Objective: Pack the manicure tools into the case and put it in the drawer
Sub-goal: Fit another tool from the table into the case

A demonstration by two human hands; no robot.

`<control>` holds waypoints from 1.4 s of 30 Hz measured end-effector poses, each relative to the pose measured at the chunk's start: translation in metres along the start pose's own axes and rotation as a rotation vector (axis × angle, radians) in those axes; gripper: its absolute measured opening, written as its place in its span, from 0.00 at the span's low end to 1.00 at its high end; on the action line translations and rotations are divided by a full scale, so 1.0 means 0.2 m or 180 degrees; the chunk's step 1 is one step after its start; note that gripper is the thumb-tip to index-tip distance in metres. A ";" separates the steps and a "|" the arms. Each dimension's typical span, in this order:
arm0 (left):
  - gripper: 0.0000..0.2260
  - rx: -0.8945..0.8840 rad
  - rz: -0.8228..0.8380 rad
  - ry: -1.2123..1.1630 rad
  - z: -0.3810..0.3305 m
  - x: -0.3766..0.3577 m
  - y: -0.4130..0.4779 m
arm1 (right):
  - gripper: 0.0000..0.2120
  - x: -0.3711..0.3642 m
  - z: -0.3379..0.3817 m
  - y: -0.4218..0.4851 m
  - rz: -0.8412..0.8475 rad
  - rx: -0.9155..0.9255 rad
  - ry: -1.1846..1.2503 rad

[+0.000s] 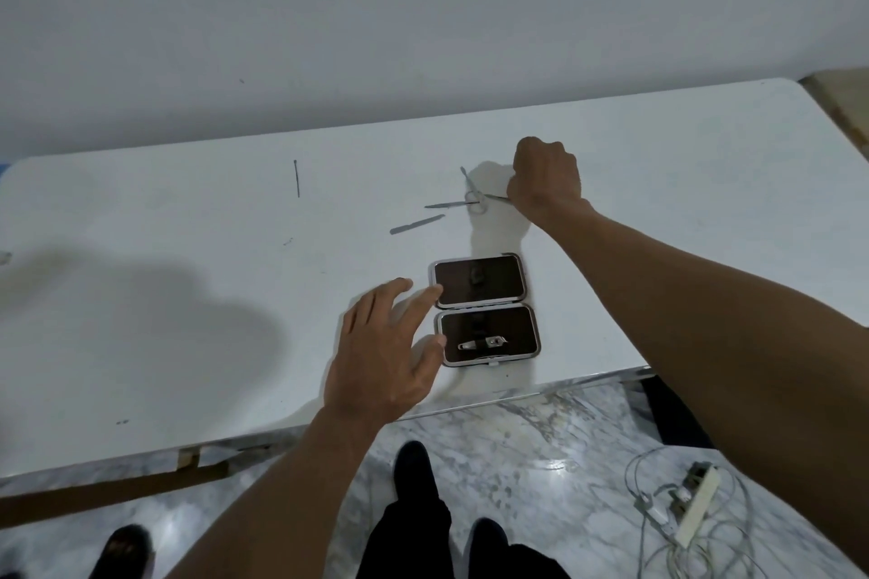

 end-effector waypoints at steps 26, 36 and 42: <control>0.24 -0.0176 0.0023 -0.0087 0.01 -0.01 0.01 | 0.08 0.10 -0.16 -0.81 0.0937 0.0593 0.1130; 0.24 -0.0201 -0.0078 -0.0085 0.02 -0.01 0.00 | 0.07 0.04 -0.11 -0.80 0.0776 0.0867 0.0787; 0.24 -0.0161 -0.0052 -0.0069 0.02 -0.02 0.00 | 0.09 0.03 -0.07 -0.81 0.0787 0.1140 0.0594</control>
Point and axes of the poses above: each hand's wrist, its own y-axis towards the middle knuckle, its own x-axis out of the back of the hand, z = x × y, the point moved 7 cm from there along y, towards the middle knuckle, and after that the axes turned 15 degrees about y, right-handed, at the moved point
